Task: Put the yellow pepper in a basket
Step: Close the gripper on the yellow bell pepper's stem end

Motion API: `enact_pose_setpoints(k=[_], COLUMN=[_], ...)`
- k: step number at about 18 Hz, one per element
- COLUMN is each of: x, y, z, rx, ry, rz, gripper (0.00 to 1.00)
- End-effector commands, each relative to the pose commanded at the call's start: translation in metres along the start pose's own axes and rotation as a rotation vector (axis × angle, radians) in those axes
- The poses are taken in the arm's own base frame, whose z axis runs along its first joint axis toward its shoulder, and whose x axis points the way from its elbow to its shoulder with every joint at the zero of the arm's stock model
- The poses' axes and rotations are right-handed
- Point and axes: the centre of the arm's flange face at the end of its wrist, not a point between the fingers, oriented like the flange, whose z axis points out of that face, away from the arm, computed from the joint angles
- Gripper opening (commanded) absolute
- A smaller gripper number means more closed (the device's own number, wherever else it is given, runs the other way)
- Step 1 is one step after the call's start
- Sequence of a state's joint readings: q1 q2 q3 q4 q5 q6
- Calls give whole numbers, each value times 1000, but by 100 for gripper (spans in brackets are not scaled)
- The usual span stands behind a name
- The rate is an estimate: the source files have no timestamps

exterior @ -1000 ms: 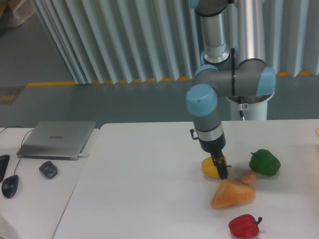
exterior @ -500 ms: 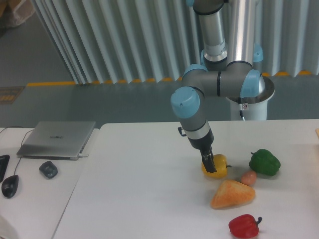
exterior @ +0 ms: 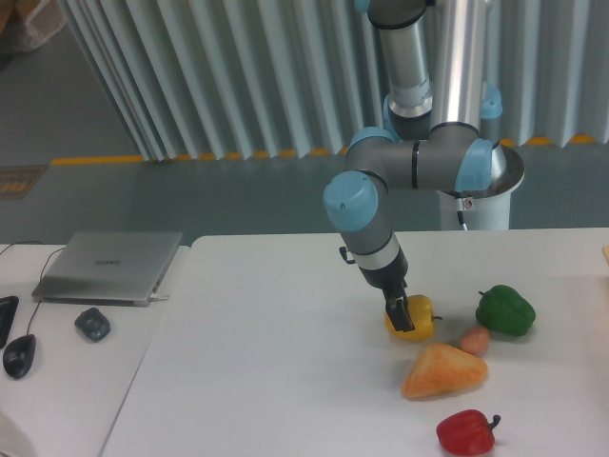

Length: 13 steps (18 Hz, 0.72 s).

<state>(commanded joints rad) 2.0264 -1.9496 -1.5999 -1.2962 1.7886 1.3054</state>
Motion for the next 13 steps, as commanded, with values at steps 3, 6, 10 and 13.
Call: enact_pose_setpoints(k=[3,6,10,13], x=[-1,4,5,6], y=[-3,-10,-14,-16], z=[5,13,21,24], rx=[-1,-16,-48,-53], ry=[8,21,28,32], rz=[3,18,30,24], gripper=[100,100,100,54])
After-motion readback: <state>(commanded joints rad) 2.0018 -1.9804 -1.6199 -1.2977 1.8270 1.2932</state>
